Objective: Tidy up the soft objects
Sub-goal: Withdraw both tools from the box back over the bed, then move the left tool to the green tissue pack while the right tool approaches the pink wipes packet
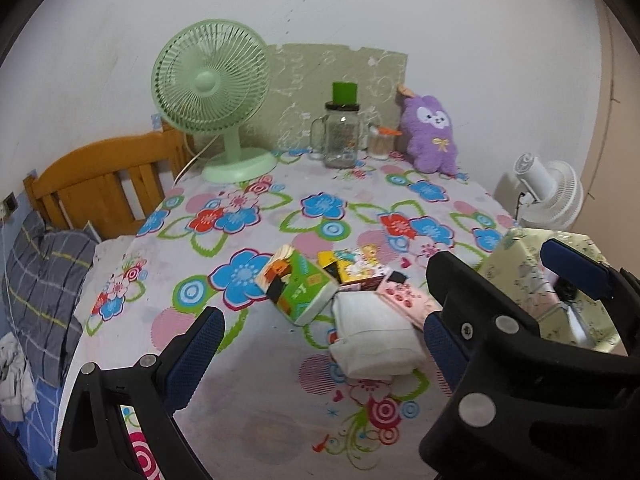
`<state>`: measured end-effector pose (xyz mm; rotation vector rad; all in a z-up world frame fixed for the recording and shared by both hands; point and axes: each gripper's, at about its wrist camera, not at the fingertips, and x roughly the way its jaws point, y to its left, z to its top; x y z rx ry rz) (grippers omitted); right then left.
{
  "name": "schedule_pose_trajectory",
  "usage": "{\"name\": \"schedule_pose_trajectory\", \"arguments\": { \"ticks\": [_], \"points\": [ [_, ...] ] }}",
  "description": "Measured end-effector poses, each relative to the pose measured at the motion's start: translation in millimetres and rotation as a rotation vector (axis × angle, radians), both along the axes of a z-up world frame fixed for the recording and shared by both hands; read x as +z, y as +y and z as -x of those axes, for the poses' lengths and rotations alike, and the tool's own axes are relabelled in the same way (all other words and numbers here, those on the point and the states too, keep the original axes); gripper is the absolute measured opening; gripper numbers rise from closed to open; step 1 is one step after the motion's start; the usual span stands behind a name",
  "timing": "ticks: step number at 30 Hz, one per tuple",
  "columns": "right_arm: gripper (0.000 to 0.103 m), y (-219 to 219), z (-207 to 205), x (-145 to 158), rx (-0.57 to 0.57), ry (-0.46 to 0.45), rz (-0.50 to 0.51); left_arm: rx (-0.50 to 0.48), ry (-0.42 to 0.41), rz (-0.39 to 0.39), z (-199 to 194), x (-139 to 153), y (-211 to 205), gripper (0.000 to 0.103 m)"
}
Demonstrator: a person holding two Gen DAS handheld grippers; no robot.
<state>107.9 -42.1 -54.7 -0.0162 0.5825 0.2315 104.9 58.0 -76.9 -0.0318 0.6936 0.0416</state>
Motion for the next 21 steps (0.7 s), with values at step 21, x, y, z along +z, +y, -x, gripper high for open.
{"name": "schedule_pose_trajectory", "arguments": {
  "ticks": [21],
  "points": [
    [0.083, 16.5, -53.5, -50.9, 0.018, 0.16, -0.008, 0.06, 0.113, -0.005, -43.9, -43.5, 22.8, 0.099]
  ]
}}
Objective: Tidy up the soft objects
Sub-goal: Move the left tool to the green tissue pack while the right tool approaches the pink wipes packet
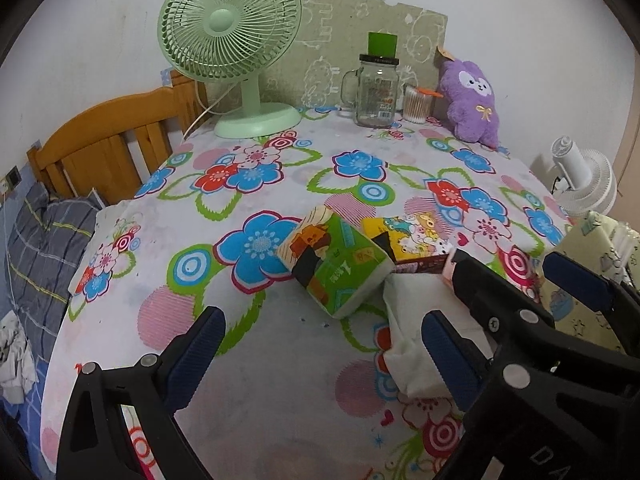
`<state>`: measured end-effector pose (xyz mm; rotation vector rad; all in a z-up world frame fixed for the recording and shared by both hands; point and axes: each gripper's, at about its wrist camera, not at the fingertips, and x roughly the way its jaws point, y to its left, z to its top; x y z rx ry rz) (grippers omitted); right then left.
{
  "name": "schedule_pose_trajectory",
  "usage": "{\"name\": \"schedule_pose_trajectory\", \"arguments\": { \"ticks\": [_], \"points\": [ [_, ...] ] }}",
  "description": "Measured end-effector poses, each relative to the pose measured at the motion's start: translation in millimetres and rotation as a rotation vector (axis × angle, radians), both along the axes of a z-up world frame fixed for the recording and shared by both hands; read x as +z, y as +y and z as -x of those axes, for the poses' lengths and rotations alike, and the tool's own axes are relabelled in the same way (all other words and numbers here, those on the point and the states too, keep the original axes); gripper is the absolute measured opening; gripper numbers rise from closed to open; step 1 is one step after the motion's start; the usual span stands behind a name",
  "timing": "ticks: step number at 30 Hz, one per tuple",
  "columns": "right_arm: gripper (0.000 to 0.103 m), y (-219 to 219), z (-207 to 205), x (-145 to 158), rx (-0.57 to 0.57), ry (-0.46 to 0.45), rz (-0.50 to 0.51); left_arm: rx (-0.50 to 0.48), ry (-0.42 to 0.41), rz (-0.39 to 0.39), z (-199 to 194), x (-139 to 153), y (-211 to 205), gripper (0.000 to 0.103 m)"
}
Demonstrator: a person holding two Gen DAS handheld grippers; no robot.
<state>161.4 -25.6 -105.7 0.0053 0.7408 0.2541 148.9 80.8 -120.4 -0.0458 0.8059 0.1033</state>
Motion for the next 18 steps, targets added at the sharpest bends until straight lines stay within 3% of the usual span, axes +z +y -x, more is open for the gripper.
{"name": "schedule_pose_trajectory", "arguments": {
  "ticks": [18],
  "points": [
    [0.081, -0.3, -34.4, -19.7, -0.037, 0.072, -0.024, -0.055, 0.019, -0.082, -38.7, -10.7, 1.1, 0.099]
  ]
}}
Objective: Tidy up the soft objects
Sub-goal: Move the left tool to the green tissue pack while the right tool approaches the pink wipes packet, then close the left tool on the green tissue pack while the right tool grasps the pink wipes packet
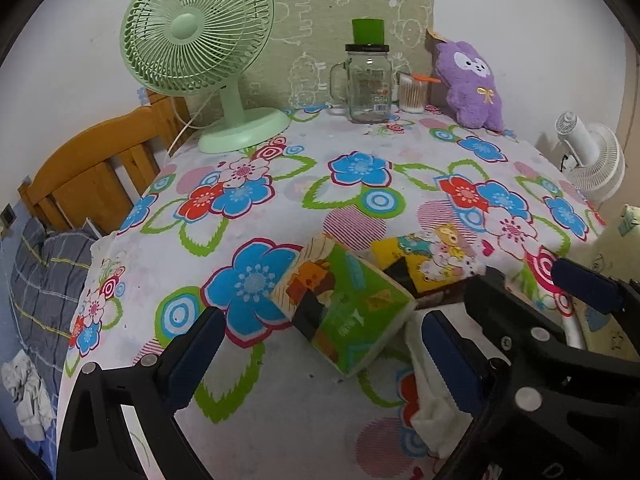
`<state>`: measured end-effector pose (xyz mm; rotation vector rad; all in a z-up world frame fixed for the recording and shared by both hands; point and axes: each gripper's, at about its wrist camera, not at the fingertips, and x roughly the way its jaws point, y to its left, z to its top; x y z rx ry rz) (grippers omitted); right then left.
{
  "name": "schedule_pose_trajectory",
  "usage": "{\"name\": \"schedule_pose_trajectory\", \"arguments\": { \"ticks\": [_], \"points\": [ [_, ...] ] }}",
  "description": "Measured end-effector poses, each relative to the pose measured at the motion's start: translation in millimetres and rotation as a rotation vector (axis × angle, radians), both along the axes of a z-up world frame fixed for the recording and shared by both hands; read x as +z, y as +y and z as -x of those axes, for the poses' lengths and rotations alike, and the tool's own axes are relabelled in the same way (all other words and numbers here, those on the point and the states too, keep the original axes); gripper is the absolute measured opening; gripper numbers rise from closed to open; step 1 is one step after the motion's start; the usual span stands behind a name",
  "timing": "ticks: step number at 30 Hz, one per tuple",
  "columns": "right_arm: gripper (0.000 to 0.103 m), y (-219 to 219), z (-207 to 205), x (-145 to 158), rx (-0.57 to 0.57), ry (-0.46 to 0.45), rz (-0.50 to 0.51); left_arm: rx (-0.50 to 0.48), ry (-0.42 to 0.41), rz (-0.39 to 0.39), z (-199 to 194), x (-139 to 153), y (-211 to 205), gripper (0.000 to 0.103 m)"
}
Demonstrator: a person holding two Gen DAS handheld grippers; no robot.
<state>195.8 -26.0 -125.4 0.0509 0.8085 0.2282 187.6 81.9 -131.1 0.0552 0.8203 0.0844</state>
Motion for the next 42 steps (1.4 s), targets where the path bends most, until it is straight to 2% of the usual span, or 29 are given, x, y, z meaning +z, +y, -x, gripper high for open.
{"name": "schedule_pose_trajectory", "arguments": {
  "ticks": [4, 21, 23, 25, 31, 42],
  "points": [
    [0.076, 0.2, -4.8, -4.9, -0.003, 0.018, 0.003, -0.005, 0.015, 0.011, -6.3, -6.2, 1.5, 0.099],
    [0.073, 0.5, -16.8, -17.5, -0.02, 0.068, 0.002, -0.022, 0.063, 0.066, -19.3, -22.1, 6.2, 0.1],
    [0.073, 0.5, -17.1, -17.9, -0.021, 0.07, 0.003, -0.03, 0.063, 0.073, -18.6, -22.0, 5.9, 0.095],
    [0.073, 0.2, -17.3, -17.8, -0.024, 0.07, 0.006, -0.059, 0.064, 0.096, -18.0, -22.0, 5.1, 0.084],
    [0.073, 1.7, -16.8, -18.4, -0.016, 0.076, 0.014, -0.102, 0.063, 0.101, -14.4, -20.2, -0.6, 0.065],
    [0.069, 5.8, -11.8, -17.4, 0.022, 0.079, 0.023, -0.118, 0.077, 0.102, -7.4, -19.6, -2.8, 0.045]
  ]
}}
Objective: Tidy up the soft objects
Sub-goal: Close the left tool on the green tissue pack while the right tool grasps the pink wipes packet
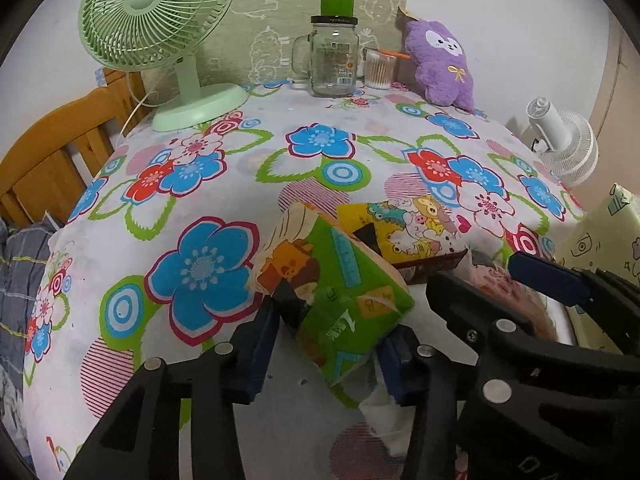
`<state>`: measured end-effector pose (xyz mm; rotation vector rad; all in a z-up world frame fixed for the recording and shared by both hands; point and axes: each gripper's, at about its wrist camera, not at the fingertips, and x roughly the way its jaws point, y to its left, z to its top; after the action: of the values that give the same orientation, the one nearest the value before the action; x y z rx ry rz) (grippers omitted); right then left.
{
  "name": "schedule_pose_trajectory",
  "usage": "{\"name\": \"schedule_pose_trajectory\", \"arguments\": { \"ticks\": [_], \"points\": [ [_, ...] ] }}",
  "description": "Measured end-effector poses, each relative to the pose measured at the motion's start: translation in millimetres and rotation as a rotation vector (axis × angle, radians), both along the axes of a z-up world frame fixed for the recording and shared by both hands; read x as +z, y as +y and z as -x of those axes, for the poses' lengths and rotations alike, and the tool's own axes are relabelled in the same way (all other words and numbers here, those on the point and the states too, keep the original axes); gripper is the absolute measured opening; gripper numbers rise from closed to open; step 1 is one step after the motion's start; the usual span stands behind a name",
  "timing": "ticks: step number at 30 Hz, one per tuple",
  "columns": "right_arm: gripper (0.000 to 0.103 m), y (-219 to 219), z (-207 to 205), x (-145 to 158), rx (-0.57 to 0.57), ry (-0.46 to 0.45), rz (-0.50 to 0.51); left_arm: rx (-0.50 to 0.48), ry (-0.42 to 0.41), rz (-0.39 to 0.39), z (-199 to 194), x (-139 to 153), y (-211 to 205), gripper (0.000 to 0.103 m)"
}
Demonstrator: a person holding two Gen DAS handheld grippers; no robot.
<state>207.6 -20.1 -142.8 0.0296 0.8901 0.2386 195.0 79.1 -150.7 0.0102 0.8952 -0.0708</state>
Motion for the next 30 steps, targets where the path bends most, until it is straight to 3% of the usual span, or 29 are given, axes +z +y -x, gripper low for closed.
{"name": "schedule_pose_trajectory", "arguments": {
  "ticks": [6, 17, 20, 30],
  "points": [
    [0.064, -4.1, 2.1, -1.2, -0.003, 0.01, 0.012, -0.004, 0.006, 0.008, 8.3, 0.6, -0.4, 0.043],
    [0.063, -13.4, -2.4, -10.1, -0.011, 0.028, 0.04, -0.007, 0.008, -0.013, 21.8, 1.7, -7.2, 0.043],
    [0.047, -14.6, -3.0, -12.1, -0.008, 0.042, 0.039, -0.003, 0.009, -0.017, 21.4, 1.8, -8.3, 0.043],
    [0.035, -14.2, 6.8, -9.9, 0.013, 0.053, 0.018, 0.004, 0.002, -0.034, 27.5, 5.4, -12.8, 0.042]
  ]
}}
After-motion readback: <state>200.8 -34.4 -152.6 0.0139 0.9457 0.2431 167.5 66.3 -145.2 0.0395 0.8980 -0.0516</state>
